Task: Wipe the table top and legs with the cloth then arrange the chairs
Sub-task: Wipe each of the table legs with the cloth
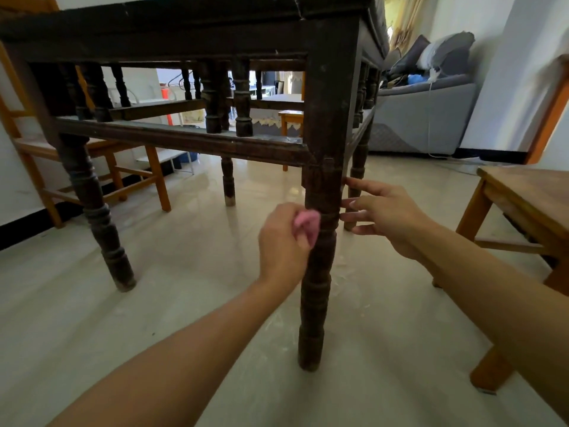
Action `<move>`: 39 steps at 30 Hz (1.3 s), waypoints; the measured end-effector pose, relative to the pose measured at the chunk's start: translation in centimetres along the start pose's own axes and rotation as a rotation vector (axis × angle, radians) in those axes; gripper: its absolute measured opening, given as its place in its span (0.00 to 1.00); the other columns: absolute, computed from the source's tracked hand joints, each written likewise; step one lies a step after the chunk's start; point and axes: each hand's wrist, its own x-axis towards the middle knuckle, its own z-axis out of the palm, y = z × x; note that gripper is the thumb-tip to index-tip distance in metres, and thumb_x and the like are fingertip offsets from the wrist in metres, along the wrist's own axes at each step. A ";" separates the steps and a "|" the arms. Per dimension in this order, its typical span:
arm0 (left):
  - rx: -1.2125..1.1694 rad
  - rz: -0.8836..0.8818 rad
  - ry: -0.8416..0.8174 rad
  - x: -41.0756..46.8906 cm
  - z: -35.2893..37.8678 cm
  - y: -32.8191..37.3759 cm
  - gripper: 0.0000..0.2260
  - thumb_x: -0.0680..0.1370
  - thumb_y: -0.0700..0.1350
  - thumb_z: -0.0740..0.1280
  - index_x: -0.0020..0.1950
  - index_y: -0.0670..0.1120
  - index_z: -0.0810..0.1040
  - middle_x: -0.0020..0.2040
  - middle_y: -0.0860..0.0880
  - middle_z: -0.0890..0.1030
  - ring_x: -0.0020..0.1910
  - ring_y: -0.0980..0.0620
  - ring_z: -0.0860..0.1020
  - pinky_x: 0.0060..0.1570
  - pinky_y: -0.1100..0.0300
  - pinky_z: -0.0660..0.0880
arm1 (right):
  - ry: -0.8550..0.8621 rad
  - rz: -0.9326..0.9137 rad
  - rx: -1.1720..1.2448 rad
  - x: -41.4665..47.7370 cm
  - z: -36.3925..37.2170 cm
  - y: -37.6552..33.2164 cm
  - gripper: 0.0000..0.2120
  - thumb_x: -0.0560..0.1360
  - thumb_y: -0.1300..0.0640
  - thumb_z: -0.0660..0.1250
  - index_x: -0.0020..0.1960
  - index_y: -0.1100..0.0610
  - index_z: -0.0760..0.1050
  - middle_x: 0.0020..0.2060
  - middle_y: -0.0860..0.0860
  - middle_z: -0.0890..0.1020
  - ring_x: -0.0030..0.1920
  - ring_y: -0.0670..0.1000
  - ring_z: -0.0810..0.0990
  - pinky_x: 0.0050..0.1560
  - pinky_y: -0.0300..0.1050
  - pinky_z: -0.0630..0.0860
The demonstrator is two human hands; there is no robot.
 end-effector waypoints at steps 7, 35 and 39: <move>0.173 0.110 -0.244 -3.7 0.4 -2.3 0.11 0.75 0.35 0.67 0.54 0.47 0.78 0.51 0.52 0.75 0.46 0.56 0.76 0.46 0.71 0.75 | 0.074 -0.054 -0.041 -0.3 1.0 0.3 0.25 0.80 0.67 0.59 0.74 0.49 0.67 0.59 0.54 0.81 0.52 0.52 0.82 0.42 0.44 0.78; -0.302 -0.502 -0.182 0.0 3.9 -3.8 0.12 0.78 0.44 0.64 0.56 0.61 0.70 0.57 0.51 0.74 0.53 0.49 0.77 0.54 0.47 0.79 | 0.144 -0.039 0.006 -0.4 2.0 0.5 0.26 0.80 0.67 0.62 0.74 0.49 0.67 0.57 0.56 0.80 0.38 0.50 0.83 0.36 0.42 0.81; -0.092 -0.329 -0.296 -0.6 2.8 -3.7 0.19 0.77 0.37 0.65 0.65 0.52 0.69 0.58 0.51 0.73 0.55 0.53 0.75 0.56 0.56 0.77 | 0.180 -0.049 0.021 -0.1 2.1 0.6 0.24 0.80 0.66 0.62 0.73 0.50 0.69 0.54 0.55 0.82 0.36 0.49 0.82 0.39 0.45 0.82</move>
